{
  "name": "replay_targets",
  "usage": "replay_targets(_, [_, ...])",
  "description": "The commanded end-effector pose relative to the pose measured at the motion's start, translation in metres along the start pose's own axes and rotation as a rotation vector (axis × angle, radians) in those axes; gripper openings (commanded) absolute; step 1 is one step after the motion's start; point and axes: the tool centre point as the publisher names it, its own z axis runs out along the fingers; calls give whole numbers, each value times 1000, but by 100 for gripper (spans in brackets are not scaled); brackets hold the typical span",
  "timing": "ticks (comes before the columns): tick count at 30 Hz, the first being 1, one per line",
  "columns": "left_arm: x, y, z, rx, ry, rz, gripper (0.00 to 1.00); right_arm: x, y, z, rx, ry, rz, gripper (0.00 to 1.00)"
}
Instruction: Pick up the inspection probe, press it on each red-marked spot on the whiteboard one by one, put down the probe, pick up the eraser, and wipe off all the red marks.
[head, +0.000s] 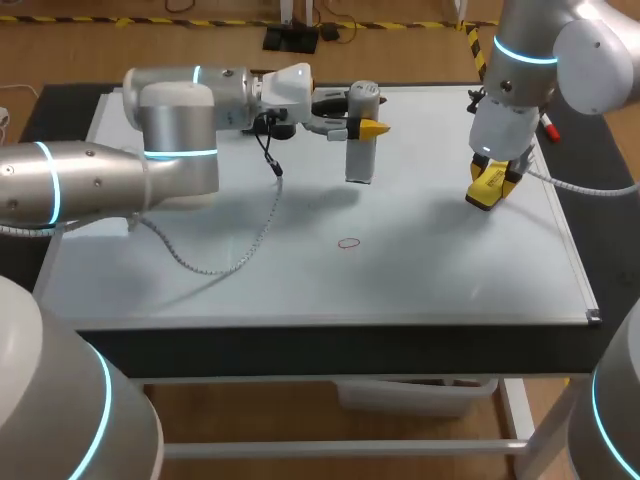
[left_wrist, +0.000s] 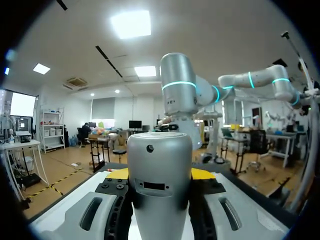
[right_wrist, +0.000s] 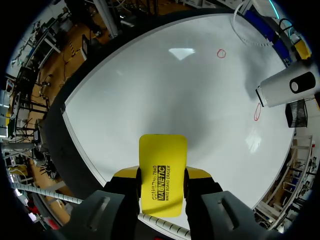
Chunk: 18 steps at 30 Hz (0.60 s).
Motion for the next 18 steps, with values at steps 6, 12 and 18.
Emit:
replay_targets(6, [-14,11,2,5,-23,-12,0,0,-1,-1,2,3,-2,0])
replay_targets(12, [-22,18,3,13,-32,-32,0,0,-1,-1,2,3,-2,0])
replay_targets(18, [-28,24,4,10,-39,-40,0,0,-1,-1,2,3,-2,0])
